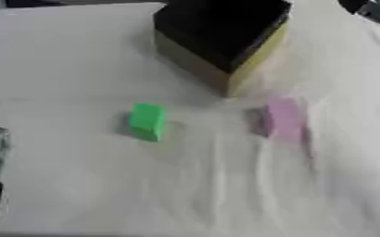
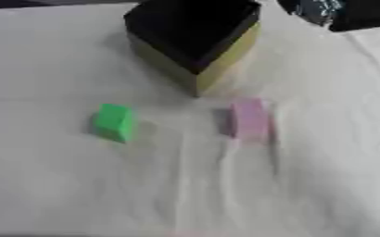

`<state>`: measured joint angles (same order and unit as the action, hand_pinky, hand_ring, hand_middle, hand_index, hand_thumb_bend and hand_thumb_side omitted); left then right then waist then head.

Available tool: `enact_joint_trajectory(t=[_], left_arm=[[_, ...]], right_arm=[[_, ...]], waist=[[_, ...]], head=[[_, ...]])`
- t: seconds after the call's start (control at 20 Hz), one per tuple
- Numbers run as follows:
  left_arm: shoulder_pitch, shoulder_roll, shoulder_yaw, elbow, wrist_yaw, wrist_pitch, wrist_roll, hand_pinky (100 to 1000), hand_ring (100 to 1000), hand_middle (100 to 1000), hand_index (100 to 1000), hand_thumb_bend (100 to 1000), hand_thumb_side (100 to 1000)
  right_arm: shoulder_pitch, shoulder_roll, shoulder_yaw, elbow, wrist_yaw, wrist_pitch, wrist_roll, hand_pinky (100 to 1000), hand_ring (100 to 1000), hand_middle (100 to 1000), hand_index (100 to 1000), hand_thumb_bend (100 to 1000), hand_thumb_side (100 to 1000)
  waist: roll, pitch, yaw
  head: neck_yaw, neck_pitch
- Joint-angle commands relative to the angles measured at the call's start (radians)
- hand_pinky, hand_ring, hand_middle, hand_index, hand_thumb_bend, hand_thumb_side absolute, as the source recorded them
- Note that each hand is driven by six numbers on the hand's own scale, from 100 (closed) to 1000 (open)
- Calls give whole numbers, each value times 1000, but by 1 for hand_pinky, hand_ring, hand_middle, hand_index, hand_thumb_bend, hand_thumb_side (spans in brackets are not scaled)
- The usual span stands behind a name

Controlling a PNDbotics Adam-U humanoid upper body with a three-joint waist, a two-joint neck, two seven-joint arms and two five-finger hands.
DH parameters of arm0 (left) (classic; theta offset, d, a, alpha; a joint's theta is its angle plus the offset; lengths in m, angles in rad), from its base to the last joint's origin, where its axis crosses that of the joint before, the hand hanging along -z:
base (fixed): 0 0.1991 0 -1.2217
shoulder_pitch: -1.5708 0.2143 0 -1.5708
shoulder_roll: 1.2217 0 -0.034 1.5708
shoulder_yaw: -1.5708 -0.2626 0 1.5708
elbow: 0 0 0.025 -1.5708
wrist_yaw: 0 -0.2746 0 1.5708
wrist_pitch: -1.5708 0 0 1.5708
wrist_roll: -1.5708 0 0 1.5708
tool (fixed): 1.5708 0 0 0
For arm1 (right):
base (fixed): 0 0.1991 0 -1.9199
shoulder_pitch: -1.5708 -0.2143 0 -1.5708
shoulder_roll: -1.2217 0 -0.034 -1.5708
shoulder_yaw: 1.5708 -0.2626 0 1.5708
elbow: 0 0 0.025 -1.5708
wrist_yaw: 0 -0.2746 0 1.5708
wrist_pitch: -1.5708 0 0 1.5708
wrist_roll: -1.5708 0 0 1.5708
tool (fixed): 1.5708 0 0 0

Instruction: Pick up objects on the table and place them in the box.

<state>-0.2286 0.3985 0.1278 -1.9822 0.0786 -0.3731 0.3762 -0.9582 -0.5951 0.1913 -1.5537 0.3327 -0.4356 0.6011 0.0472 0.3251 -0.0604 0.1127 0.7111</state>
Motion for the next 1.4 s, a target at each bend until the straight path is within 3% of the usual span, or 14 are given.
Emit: enact_joint_trajectory(t=[0.05,0.45,0.85,0.9,1.0,1.05,1.4], left_arm=[[-2,13,13,-18,-1,1,3,721,733,710,751,137,967],[1,12,13,-18,-1,2,3,722,733,710,751,138,968],[3,15,10,-18,-1,5,-1,723,733,710,750,137,968],[3,15,10,-18,-1,5,-1,723,733,710,750,137,968],[4,16,9,-18,0,6,-2,723,733,710,750,137,968],[3,17,9,-18,0,6,-3,723,733,710,751,137,967],[3,17,8,-18,1,8,-5,723,732,710,750,136,968]], right_arm=[[-12,-13,-10,-5,1,0,1,877,900,771,905,100,1000],[-12,-15,-5,-4,-1,0,5,877,903,774,906,100,1000],[-68,-12,102,97,46,-26,46,871,914,787,907,100,978],[-72,-11,111,108,50,-32,52,872,918,775,895,100,867],[-83,-8,135,133,55,-44,79,872,918,775,895,100,867],[-87,-6,148,146,55,-49,95,873,918,768,889,100,807],[-107,5,189,195,58,-63,162,876,921,765,885,100,654]], waist=[[-1,-25,1],[-3,-28,0],[-7,-33,-1],[-7,-34,-1],[-8,-35,-1],[-9,-36,-1],[-9,-34,-1]], head=[[2,2],[-1,3],[-6,5],[-6,4],[-7,3],[-8,3],[-6,6]])
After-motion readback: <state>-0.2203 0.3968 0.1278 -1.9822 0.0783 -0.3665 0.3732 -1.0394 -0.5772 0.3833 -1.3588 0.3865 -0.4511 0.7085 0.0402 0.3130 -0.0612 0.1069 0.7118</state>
